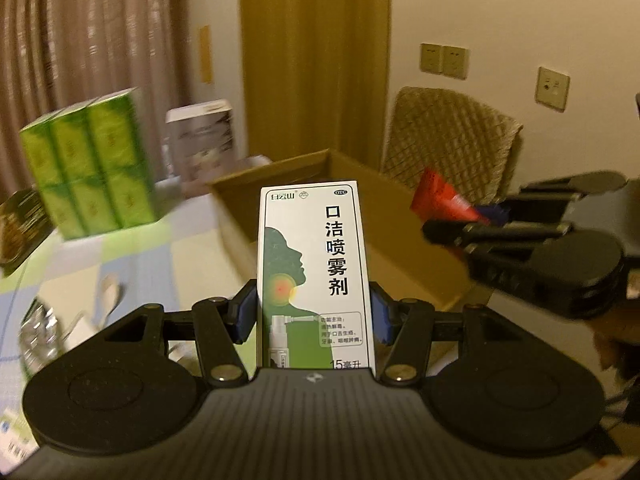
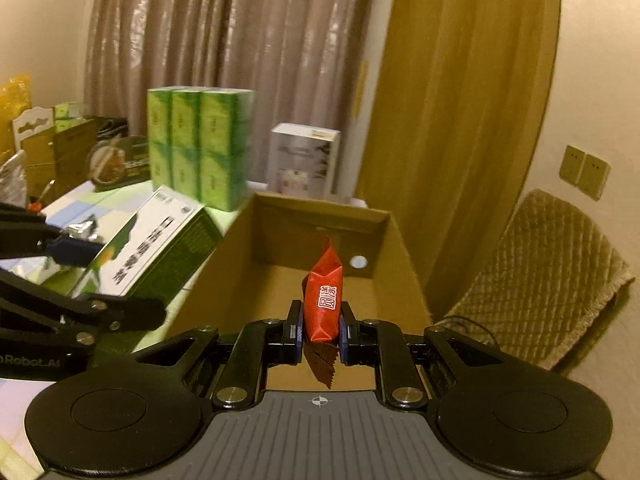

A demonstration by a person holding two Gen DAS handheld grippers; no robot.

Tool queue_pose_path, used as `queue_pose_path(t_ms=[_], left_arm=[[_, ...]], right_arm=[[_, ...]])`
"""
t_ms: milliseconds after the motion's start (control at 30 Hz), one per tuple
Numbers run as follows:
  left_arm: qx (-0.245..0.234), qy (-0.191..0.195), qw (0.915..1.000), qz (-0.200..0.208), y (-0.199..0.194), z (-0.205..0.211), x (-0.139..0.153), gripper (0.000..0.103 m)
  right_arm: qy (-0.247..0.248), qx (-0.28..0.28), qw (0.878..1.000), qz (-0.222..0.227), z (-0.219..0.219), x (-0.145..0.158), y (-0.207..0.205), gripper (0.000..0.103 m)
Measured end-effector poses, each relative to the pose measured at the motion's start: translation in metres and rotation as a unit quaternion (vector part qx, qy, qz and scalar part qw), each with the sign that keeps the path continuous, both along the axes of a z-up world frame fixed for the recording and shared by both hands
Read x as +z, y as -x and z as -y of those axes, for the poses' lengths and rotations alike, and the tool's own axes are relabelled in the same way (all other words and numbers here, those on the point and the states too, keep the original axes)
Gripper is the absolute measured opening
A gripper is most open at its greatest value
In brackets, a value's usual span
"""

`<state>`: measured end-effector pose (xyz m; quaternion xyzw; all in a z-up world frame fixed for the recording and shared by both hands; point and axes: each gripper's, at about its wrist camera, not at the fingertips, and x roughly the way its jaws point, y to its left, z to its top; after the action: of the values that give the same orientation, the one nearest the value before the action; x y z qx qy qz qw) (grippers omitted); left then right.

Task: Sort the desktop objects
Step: 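Carry both items into the cardboard box and open both tools to release them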

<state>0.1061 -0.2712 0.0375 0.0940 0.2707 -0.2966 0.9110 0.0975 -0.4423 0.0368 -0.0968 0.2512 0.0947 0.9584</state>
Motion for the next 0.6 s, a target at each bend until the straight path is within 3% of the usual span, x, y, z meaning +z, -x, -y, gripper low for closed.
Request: queue_pose_path(t_ms=[233, 600], left_arm=[[-0.008, 0.017, 0.9995, -0.027, -0.025, 0.034, -0.006, 0.051], [-0.006, 0.019, 0.9989, -0.041, -0.046, 0.038, -0.022, 0.051]], right_arm=[[-0.011, -0.012, 1.0, -0.014, 0.02, -0.011, -0.017, 0.013], [-0.017, -0.019, 0.999, -0.03, 0.023, -0.02, -0.031, 0.013]])
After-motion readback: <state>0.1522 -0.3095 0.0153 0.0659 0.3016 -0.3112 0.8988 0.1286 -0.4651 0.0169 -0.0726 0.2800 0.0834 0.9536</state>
